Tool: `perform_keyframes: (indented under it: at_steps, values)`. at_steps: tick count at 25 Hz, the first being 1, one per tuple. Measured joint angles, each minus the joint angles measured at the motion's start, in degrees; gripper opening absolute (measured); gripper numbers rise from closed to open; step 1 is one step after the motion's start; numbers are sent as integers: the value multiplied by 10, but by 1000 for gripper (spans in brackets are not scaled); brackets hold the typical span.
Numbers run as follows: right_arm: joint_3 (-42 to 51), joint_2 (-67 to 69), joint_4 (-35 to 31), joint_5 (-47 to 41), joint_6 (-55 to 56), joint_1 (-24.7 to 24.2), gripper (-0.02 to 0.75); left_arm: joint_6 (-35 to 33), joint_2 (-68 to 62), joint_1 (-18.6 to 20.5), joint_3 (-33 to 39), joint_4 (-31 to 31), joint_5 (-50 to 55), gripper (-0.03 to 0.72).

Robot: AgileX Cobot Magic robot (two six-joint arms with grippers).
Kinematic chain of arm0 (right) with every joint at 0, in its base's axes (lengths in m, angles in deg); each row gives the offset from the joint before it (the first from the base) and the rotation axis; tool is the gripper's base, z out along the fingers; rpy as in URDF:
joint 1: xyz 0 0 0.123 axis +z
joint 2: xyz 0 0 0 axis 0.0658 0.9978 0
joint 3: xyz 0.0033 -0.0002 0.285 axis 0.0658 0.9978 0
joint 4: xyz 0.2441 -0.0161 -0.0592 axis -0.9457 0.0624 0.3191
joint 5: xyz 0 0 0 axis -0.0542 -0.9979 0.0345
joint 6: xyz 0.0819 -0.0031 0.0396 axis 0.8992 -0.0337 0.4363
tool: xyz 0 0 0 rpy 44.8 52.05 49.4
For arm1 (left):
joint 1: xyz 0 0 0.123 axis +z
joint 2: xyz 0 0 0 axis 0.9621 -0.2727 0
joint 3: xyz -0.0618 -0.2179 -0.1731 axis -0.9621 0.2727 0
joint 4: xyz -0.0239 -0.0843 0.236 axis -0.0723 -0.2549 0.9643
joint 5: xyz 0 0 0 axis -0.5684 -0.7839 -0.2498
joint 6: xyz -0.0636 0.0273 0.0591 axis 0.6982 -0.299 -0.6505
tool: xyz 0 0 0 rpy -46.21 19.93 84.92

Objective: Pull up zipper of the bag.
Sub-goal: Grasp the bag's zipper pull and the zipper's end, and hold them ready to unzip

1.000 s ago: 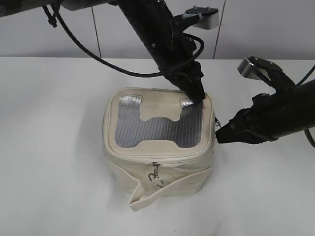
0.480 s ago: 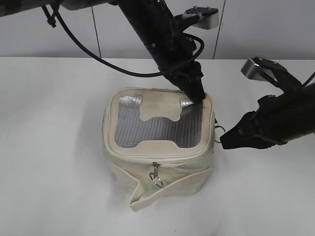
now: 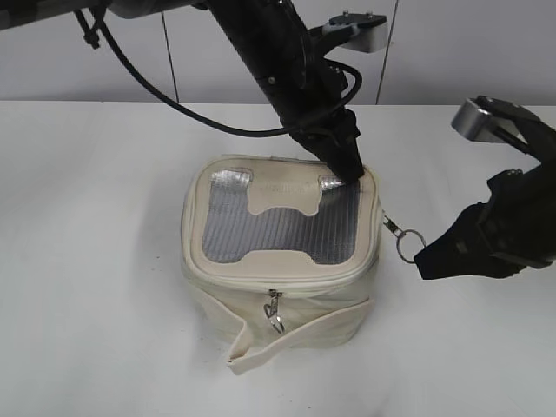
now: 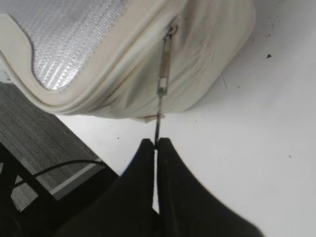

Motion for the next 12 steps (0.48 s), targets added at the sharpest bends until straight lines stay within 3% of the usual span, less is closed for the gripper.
perform_keyframes:
  at_steps: [8, 12]
  values:
    - [43, -56, 15, -71, 4, 0, 5, 0, 0, 0, 0, 1, -1, 93]
    - [55, -90, 16, -66, 6, 5, 5, 0, 0, 0, 0, 1, -1, 93]
